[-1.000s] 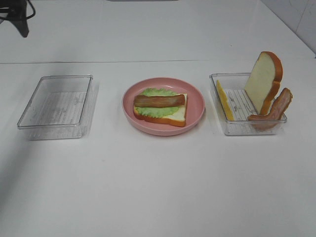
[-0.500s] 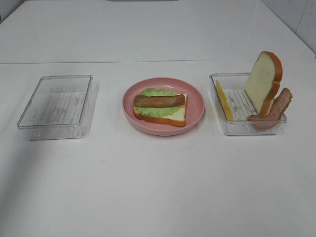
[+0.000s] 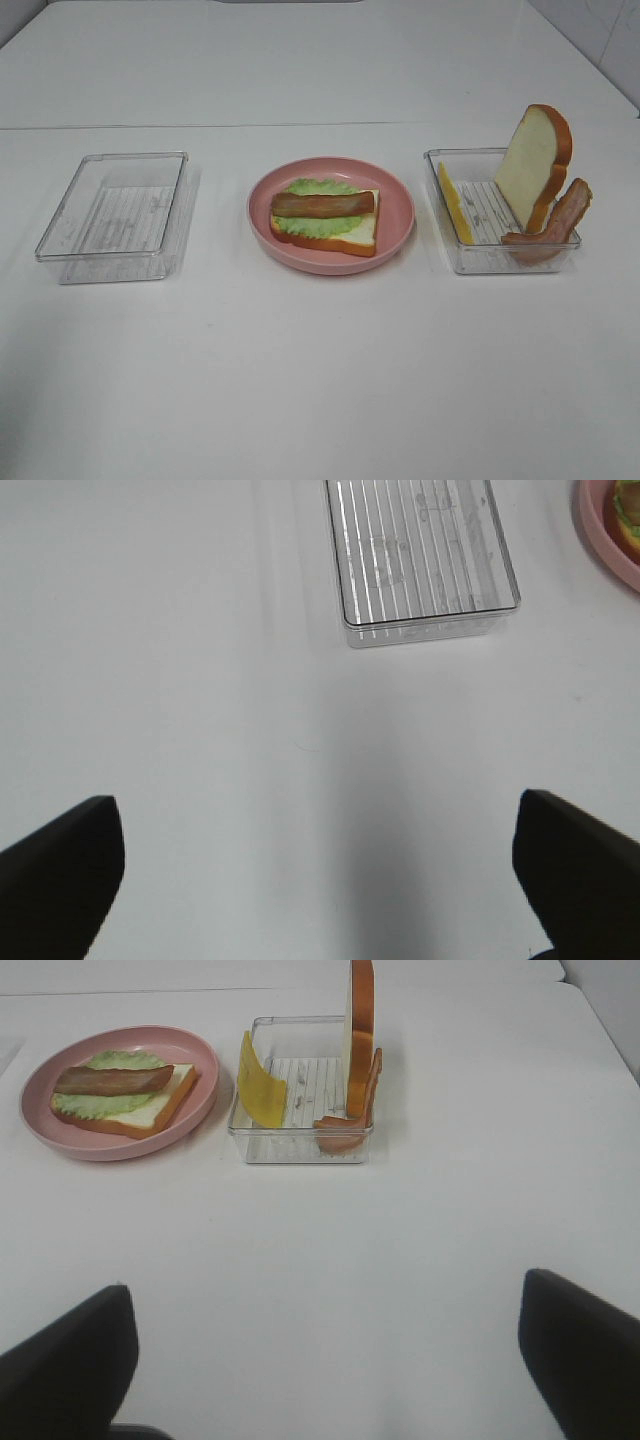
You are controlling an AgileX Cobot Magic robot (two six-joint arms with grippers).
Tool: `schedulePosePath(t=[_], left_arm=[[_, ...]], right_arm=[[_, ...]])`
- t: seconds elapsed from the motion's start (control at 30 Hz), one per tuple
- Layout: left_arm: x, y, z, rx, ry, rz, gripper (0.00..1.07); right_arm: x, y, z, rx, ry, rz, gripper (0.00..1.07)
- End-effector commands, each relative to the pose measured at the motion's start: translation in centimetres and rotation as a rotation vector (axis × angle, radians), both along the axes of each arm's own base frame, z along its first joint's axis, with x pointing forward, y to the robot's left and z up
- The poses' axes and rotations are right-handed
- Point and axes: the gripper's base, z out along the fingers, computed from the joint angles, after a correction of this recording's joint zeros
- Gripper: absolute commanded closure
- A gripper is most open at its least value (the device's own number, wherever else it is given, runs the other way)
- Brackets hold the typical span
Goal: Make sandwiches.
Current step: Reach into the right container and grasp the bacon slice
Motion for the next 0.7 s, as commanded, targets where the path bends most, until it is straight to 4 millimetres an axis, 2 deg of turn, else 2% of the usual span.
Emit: schedulePosePath(t=[0.03,0.07,0.1,0.13,0.17,0.2,0.27,0.3,0.47,0.53,0.7], left_arm=[[-3.4,-0.1,-0.9,0.009,-0.081,-0.007,0.09],[-3.4,-0.1,-0.9,0.009,-0.081,-0.007,0.09],[-5.4,-0.2,-1.3,0.011,-0.131,-0.008,0.09],[-6.3,-0.2,-1.6,0.011,-0.157,-0.007,0.09],[-6.3,-0.2,-1.6,0.011,-0.157,-0.007,0.09],[-7.7,-0.2,-2.3,0.007,-0.201,-0.005,0.09],[-8.3,-0.3,-2.6,0.003,-0.221,-0.004,0.09],[-9.6,-0.3,-3.0,-0.002,-0.266,-0.004,0.09],[-11.5,-0.4,-2.8,0.0,-0.382,-0.005,0.09],[-13.1,-0.4,-3.8,0.001,-0.408,-0.007,0.09],[-12.9,-0.4,-4.1,-0.007,-0.388,-0.002,0.09]], right_arm=[[-0.3,0.0,0.0,-0.012,-0.024,0.001,0.09],[-0.3,0.0,0.0,-0.012,-0.024,0.001,0.09],[-0.3,0.0,0.0,-0.012,-0.024,0.001,0.09],[-0.3,0.0,0.0,-0.012,-0.024,0.001,0.09],[-0.3,0.0,0.0,-0.012,-0.024,0.001,0.09],[-0.3,0.0,0.0,-0.012,-0.024,0.001,0.09],[-0.3,0.0,0.0,-0.012,-0.024,0.001,0.09],[-0.3,0.0,0.0,-0.012,-0.024,0.001,0.09],[-0.3,0.0,0.0,-0.012,-0.024,0.001,0.09],[-0.3,0.0,0.0,-0.012,-0.024,0.001,0.09],[-0.2,0.0,0.0,-0.012,-0.021,0.001,0.09]])
